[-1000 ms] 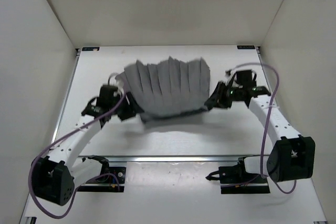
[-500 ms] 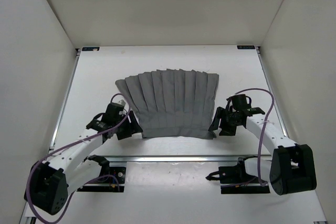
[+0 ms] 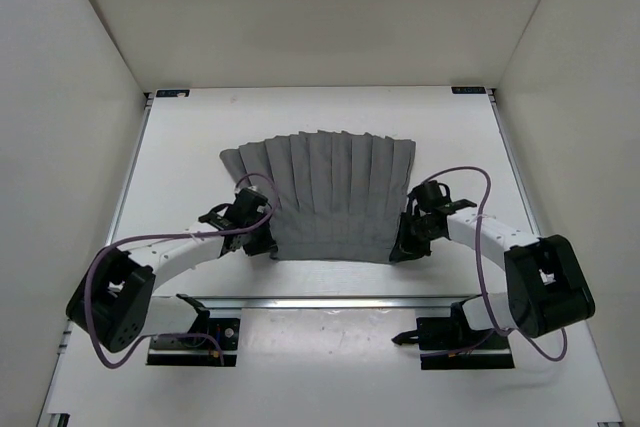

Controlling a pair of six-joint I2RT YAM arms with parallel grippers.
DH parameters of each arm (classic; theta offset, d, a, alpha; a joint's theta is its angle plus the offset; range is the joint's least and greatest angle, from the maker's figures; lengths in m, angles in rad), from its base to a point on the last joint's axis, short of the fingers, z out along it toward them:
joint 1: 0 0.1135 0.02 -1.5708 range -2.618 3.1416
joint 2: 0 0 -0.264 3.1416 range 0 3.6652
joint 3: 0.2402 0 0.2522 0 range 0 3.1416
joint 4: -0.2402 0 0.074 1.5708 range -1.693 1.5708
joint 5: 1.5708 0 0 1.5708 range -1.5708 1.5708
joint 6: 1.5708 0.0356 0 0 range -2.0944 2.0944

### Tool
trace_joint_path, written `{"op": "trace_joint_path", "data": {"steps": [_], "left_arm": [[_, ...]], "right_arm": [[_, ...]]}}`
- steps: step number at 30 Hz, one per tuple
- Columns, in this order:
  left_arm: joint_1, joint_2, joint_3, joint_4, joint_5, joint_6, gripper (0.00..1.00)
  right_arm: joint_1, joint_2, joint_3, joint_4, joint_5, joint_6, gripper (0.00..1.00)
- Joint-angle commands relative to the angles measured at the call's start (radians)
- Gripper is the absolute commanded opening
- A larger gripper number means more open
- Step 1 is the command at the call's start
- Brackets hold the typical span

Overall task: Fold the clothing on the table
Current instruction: Fold the skirt

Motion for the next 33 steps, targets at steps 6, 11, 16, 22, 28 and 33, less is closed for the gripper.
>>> {"op": "trace_joint_path", "data": {"steps": [6,11,16,22,28,33], "left_arm": [[0.088,-0.071,0.186,-0.165,-0.011,0.128,0.0],[0.086,-0.321,0.062,-0.325,0.056,0.102,0.0],[0.06,-0.653,-0.1,-0.478,0.157,-0.014,0.0],[0.074,-0.564,0.02,-0.471,0.197,0.002,0.0],[0.258,-0.121,0.496,-0.419,0.15,0.209,0.0],[0.388,0.281,0.774,-0.345,0.162,0.233,0.35]], "right_arm": [[-0.039,-0.075,0.193,-0.175,0.036,-0.065,0.0],[0.019,-0.225,0.149,-0.318,0.023,-0.013,0.0],[0.095,-0.446,-0.005,-0.388,-0.051,0.108,0.0],[0.067,-0.413,0.084,-0.417,-0.135,0.054,0.0],[-0.071,-0.013,0.561,-0.347,-0.154,-0.077,0.0],[-0.135,0.387,0.931,-0.292,-0.137,-0.111,0.29]]}}
